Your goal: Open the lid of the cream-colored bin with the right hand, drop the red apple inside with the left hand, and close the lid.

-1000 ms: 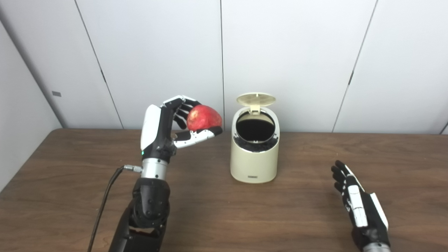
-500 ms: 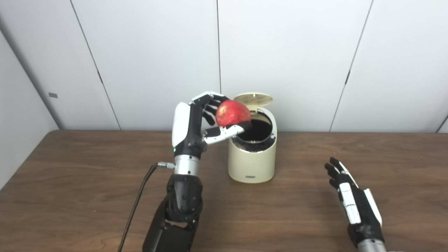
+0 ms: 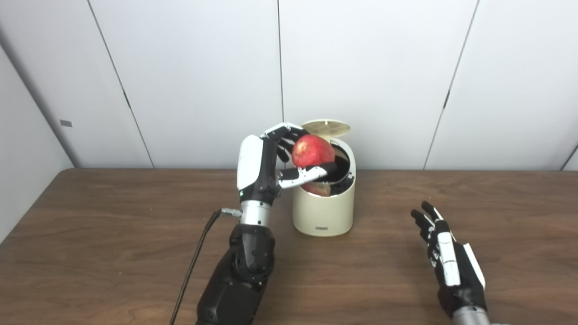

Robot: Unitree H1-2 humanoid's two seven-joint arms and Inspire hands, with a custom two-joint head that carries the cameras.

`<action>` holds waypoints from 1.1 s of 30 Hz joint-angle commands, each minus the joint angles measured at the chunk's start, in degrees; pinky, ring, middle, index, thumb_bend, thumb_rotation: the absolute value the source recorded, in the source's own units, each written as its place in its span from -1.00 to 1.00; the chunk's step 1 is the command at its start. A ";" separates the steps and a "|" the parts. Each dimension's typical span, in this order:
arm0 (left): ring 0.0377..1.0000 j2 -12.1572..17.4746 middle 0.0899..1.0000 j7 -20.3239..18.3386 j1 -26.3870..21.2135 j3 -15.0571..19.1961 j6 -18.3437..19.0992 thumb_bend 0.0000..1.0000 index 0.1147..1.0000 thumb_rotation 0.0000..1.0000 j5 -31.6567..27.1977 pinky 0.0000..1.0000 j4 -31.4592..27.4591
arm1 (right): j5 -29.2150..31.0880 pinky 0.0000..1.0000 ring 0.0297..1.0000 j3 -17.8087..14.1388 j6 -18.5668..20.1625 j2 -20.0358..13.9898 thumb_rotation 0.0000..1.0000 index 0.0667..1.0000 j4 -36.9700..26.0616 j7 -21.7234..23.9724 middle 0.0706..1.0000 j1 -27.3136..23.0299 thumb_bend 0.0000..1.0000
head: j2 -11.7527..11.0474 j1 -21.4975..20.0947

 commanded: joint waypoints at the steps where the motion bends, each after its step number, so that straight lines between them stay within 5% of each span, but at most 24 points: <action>1: -0.17 0.26 -0.06 0.52 -3.48 -0.25 -1.54 -0.05 -0.15 -1.00 0.70 -0.24 -0.66 | 2.60 1.00 0.94 -0.36 0.13 0.59 1.00 0.91 -2.66 0.92 0.79 -1.46 0.16 | 0.14 -0.12; 8: -0.16 0.61 -0.01 -0.11 -3.54 -0.71 -1.76 -0.05 -0.15 -1.00 0.15 -0.33 0.74 | 4.57 1.00 0.94 -0.22 1.95 0.67 1.00 0.92 -3.61 0.56 0.79 -1.52 0.16 | 0.29 -0.44; 23: -0.19 2.62 0.04 4.86 -6.56 -4.15 -6.54 -0.06 -0.15 -1.00 4.58 -0.29 9.10 | 4.50 1.00 0.92 0.65 2.53 1.09 1.00 0.93 -4.86 0.55 0.76 -1.50 0.17 | 0.32 -0.78; 33: -0.20 3.11 0.04 6.11 -7.20 -4.81 -5.78 -0.06 -0.15 -1.00 6.20 -0.29 10.64 | 4.38 1.00 0.87 0.63 1.61 1.05 1.00 0.91 -4.28 0.66 0.72 -1.72 0.17 | 0.17 -0.72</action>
